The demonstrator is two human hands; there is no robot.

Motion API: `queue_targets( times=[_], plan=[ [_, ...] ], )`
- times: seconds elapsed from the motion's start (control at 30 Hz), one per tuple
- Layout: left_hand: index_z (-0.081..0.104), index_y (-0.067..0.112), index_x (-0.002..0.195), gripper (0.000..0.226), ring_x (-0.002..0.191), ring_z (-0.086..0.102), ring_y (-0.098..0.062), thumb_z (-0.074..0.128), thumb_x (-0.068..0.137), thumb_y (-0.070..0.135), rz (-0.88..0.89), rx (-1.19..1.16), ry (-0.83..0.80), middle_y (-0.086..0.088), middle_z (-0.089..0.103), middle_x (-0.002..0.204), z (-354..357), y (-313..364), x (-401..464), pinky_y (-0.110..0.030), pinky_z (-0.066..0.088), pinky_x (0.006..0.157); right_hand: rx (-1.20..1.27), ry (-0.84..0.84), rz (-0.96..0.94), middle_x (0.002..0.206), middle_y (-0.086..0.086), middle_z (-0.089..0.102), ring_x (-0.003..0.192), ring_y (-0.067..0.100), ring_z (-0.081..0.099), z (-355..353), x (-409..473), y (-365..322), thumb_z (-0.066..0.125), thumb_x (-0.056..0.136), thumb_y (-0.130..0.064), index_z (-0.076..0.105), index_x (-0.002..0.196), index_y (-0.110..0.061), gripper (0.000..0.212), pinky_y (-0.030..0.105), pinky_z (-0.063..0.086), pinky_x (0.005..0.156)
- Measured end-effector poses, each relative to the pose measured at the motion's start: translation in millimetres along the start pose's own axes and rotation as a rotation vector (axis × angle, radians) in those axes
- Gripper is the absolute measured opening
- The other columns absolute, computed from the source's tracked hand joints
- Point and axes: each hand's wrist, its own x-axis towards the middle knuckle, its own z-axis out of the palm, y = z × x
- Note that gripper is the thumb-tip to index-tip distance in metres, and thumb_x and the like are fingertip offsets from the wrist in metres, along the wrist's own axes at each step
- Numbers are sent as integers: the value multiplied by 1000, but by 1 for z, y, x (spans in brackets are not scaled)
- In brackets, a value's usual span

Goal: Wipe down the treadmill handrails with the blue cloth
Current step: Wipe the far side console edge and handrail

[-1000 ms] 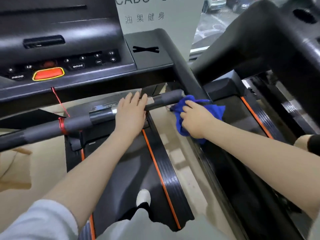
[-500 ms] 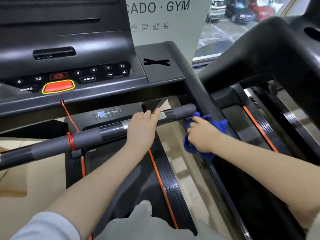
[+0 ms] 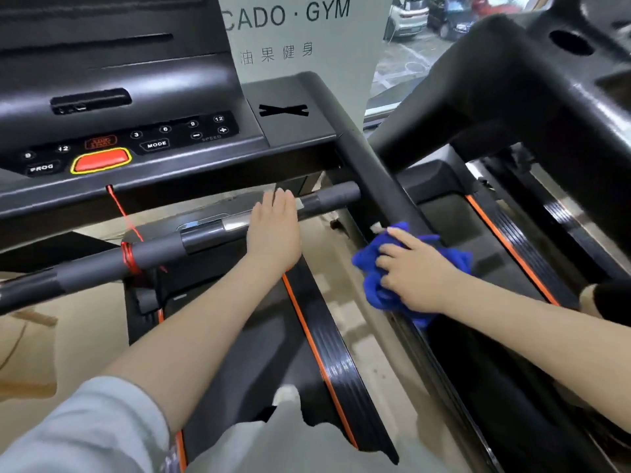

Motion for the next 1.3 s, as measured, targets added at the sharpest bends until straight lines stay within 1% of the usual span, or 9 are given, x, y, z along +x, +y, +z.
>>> queue_targets(
  times=[0.07,0.17,0.3,0.53,0.8,0.93,1.07,1.2,1.3],
  plan=[
    [21,3,144,69,138,25,-35,54,85,19,112,-38,31,-16,30,149,0,17,-15,-42,25,112,23,58,138,141,9,45,135,26,33,-15,11,17,59,81,-30,61,117,-28,37,48,1,113],
    [24,-1,143,68,140,27,-35,55,85,16,309,-342,45,-19,28,151,0,49,-44,-38,21,115,237,202,310,159,5,6,144,22,13,-20,8,21,56,83,-34,38,140,-31,60,48,12,114],
    [8,8,148,74,145,15,-17,53,91,20,214,-845,-241,-6,13,157,2,97,-90,-19,9,113,690,259,599,156,10,13,137,30,30,-7,-40,13,60,83,-29,29,145,-25,69,39,34,106],
    [1,30,148,80,144,2,-7,55,90,38,72,-1221,-585,7,-6,158,12,173,-173,-33,12,119,1734,133,962,125,-16,51,110,7,46,28,-188,-41,39,98,-37,40,122,-41,24,24,31,96],
    [-15,31,145,108,143,18,-15,71,79,33,-128,-1431,-687,15,5,155,14,239,-231,-38,22,117,2017,266,1139,103,9,58,92,22,52,65,-254,-96,34,98,-7,50,118,-10,25,36,46,74],
    [-7,31,148,97,119,54,-15,65,85,11,-190,-1566,-588,21,25,140,16,250,-243,-21,43,96,1779,440,1127,113,-6,61,100,11,58,73,-273,-120,37,99,-29,53,121,-24,27,31,45,89],
    [-2,34,147,98,133,38,-13,70,82,20,-200,-1507,-524,10,24,153,23,251,-241,-35,32,112,1151,484,955,130,12,46,112,28,50,74,-285,-145,44,87,-43,44,132,-13,54,33,39,88],
    [2,31,148,84,101,45,18,57,90,6,-148,-1516,-521,14,29,147,24,243,-243,-12,48,84,358,597,642,141,17,33,122,42,38,86,-274,-160,55,81,-28,51,122,-25,40,50,36,99],
    [25,26,146,59,120,51,-8,47,95,6,-228,-1531,-502,5,46,140,23,229,-243,-24,46,93,18,407,345,122,9,59,115,35,50,96,-264,-174,52,76,-13,66,93,-24,25,53,23,105]
  ],
)
